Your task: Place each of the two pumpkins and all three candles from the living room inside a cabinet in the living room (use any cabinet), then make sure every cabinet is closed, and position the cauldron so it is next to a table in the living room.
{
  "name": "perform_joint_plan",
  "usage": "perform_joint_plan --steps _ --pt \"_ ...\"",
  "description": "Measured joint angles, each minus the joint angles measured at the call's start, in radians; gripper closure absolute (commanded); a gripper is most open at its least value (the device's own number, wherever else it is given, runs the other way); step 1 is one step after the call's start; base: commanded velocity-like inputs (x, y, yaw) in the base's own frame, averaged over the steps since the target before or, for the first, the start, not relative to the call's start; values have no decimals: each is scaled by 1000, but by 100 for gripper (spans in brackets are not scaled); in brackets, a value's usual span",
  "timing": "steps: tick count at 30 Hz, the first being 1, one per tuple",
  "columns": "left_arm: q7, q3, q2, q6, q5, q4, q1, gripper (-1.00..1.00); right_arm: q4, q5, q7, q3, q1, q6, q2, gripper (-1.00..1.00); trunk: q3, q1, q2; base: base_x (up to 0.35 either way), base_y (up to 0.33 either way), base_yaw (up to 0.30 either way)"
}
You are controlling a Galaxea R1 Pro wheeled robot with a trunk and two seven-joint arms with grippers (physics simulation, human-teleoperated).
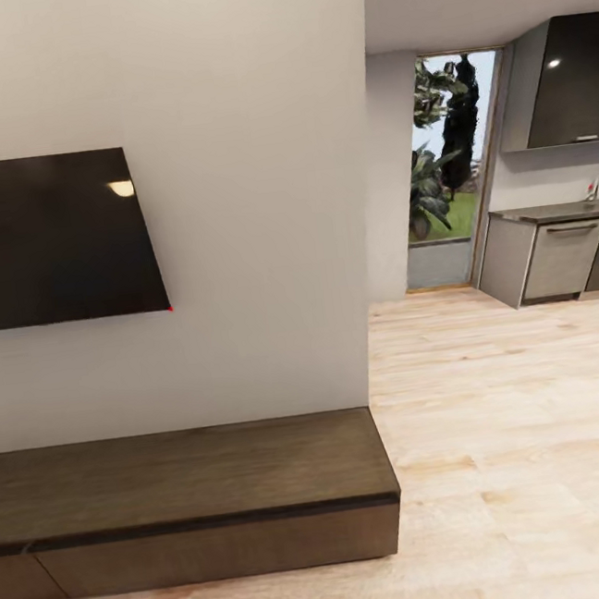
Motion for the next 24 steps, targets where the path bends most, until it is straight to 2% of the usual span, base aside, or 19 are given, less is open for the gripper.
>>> perform_joint_plan --steps 11,24 --pt "0 -1 -1 0 1 4 0 -100 1 0 0 0 0 0 0 -100 0 0 0 87 52 0" --pt "0 -1 -2 -1 4 2 1 -100 2 0 0 0 0 0 0 -100 0 0 0 12 7 0"
